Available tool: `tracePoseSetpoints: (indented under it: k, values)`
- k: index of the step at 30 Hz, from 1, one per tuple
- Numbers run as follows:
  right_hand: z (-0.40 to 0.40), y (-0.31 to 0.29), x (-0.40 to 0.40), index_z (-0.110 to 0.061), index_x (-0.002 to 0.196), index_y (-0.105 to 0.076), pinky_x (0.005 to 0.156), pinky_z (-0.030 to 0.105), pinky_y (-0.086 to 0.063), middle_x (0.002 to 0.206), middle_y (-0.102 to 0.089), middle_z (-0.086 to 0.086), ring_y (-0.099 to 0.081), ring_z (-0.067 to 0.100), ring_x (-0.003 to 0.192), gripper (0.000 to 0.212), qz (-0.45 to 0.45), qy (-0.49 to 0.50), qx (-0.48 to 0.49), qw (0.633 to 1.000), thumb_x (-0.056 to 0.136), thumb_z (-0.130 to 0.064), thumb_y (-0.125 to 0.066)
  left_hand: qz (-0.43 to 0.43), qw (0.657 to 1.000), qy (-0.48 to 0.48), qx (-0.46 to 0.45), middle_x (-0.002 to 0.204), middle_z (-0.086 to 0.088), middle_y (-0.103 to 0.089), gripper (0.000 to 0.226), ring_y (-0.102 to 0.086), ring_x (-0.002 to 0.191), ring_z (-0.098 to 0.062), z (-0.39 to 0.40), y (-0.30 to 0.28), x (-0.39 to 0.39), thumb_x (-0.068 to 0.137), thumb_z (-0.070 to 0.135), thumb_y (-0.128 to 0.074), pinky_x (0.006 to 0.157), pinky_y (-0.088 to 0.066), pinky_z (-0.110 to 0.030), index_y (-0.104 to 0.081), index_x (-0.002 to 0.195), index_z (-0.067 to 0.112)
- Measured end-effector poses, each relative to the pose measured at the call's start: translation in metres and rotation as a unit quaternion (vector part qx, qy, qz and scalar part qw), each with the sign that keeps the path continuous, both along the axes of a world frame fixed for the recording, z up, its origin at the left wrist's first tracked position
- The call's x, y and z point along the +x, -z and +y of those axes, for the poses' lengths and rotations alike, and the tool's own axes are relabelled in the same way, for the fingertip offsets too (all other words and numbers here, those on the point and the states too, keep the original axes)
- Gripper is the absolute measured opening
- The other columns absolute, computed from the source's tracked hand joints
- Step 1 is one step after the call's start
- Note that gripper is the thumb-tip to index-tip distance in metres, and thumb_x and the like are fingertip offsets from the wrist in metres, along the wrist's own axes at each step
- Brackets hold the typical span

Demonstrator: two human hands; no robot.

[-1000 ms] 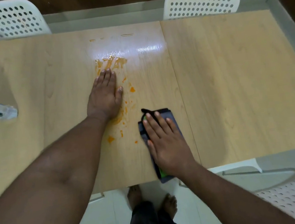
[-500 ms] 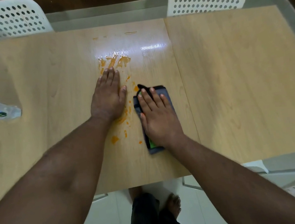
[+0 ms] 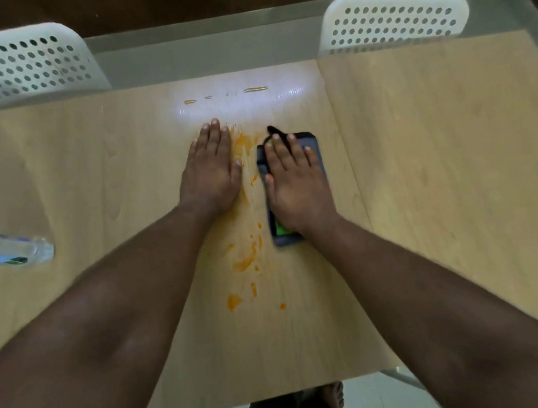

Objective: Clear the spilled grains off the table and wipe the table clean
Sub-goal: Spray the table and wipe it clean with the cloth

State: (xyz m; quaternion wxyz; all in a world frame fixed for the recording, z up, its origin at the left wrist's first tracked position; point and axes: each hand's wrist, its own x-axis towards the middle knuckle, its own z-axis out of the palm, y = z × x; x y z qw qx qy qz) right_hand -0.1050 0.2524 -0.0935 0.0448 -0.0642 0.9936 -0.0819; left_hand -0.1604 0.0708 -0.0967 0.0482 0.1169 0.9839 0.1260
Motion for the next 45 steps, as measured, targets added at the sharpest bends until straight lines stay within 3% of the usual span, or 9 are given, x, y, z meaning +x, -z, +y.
tracePoseSetpoints:
  k: [6, 9, 12, 17, 24, 30, 35, 42, 45]
  values:
    - [0.019, 0.001, 0.032, -0.017, 0.169, -0.009, 0.132, 0.047, -0.007, 0.177, -0.003, 0.0, 0.007, 0.019, 0.163, 0.062, -0.009, -0.107, 0.007, 0.994, 0.113, -0.042, -0.017, 0.0, 1.0, 0.001, -0.002, 0.176, -0.012, -0.006, 0.069, -0.003, 0.163, -0.026, -0.004, -0.005, -0.048, 0.11, 0.037, -0.037, 0.131, -0.004, -0.042, -0.013, 0.168, 0.008]
    - [0.034, 0.001, 0.018, -0.018, 0.169, -0.01, 0.132, 0.046, -0.007, 0.177, -0.002, -0.001, 0.008, 0.017, 0.163, 0.063, -0.008, -0.077, 0.016, 0.997, 0.112, -0.042, -0.018, -0.003, 1.0, -0.002, -0.019, 0.176, -0.013, -0.007, 0.069, -0.002, 0.163, -0.026, -0.017, -0.003, -0.063, 0.111, 0.041, -0.034, 0.132, -0.004, -0.042, -0.012, 0.168, 0.007]
    - [0.035, -0.001, -0.031, -0.017, 0.169, -0.014, 0.132, 0.047, -0.008, 0.177, -0.007, 0.001, 0.001, 0.02, 0.164, 0.064, -0.002, -0.017, 0.017, 1.0, 0.111, -0.041, -0.019, 0.014, 0.999, -0.006, -0.031, 0.175, -0.013, -0.011, 0.071, -0.006, 0.163, -0.026, -0.021, 0.005, -0.064, 0.109, 0.047, -0.022, 0.132, -0.006, -0.044, -0.015, 0.167, 0.007]
    - [0.003, -0.001, -0.117, -0.016, 0.169, -0.016, 0.131, 0.049, -0.01, 0.177, -0.013, 0.003, -0.005, 0.024, 0.163, 0.065, 0.01, 0.039, 0.008, 0.999, 0.11, -0.043, -0.017, 0.027, 0.999, -0.008, -0.031, 0.175, -0.012, -0.012, 0.073, -0.006, 0.163, -0.025, -0.021, 0.01, -0.067, 0.107, 0.049, -0.021, 0.132, -0.007, -0.043, -0.016, 0.167, 0.009]
    - [0.018, 0.002, -0.068, -0.018, 0.169, -0.007, 0.132, 0.046, -0.007, 0.178, -0.002, -0.001, 0.009, 0.016, 0.163, 0.063, -0.013, -0.109, 0.012, 0.994, 0.112, -0.044, -0.015, 0.03, 0.999, -0.008, -0.031, 0.176, -0.011, -0.012, 0.073, -0.005, 0.163, -0.023, -0.022, 0.01, -0.067, 0.107, 0.048, -0.022, 0.132, -0.005, -0.041, -0.015, 0.168, 0.008]
    - [0.031, 0.001, -0.134, -0.015, 0.169, -0.017, 0.131, 0.049, -0.011, 0.177, -0.013, 0.005, -0.006, 0.024, 0.163, 0.064, 0.014, 0.035, 0.013, 0.999, 0.11, -0.04, -0.02, 0.027, 0.999, -0.015, -0.042, 0.176, -0.009, -0.009, 0.073, -0.002, 0.163, -0.022, -0.019, 0.012, -0.069, 0.107, 0.048, -0.019, 0.133, -0.005, -0.042, -0.011, 0.168, 0.009]
    - [-0.006, 0.0, -0.198, -0.014, 0.168, -0.017, 0.131, 0.049, -0.01, 0.176, -0.015, 0.006, -0.008, 0.026, 0.163, 0.065, 0.011, 0.019, 0.006, 1.0, 0.11, -0.043, -0.016, 0.027, 0.999, -0.018, -0.04, 0.176, -0.009, -0.007, 0.073, 0.0, 0.163, -0.021, -0.019, 0.013, -0.07, 0.106, 0.048, -0.018, 0.133, -0.006, -0.043, -0.01, 0.168, 0.009]
    - [-0.002, -0.008, -0.107, -0.018, 0.169, -0.009, 0.132, 0.045, -0.004, 0.177, -0.002, 0.0, 0.007, 0.018, 0.163, 0.063, -0.017, -0.161, 0.011, 0.987, 0.112, -0.043, -0.017, 0.024, 0.999, -0.028, -0.022, 0.176, -0.012, -0.012, 0.072, -0.004, 0.163, -0.022, -0.021, 0.009, -0.068, 0.105, 0.043, -0.021, 0.132, -0.005, -0.04, -0.015, 0.167, 0.007]
    - [0.03, -0.005, -0.099, -0.019, 0.169, -0.013, 0.132, 0.047, -0.008, 0.177, -0.007, 0.0, 0.003, 0.017, 0.163, 0.062, -0.007, -0.115, 0.014, 0.993, 0.112, -0.043, -0.017, 0.019, 0.999, -0.03, -0.024, 0.176, -0.011, -0.011, 0.072, -0.003, 0.163, -0.023, -0.021, 0.01, -0.069, 0.105, 0.043, -0.02, 0.133, -0.005, -0.041, -0.014, 0.167, 0.007]
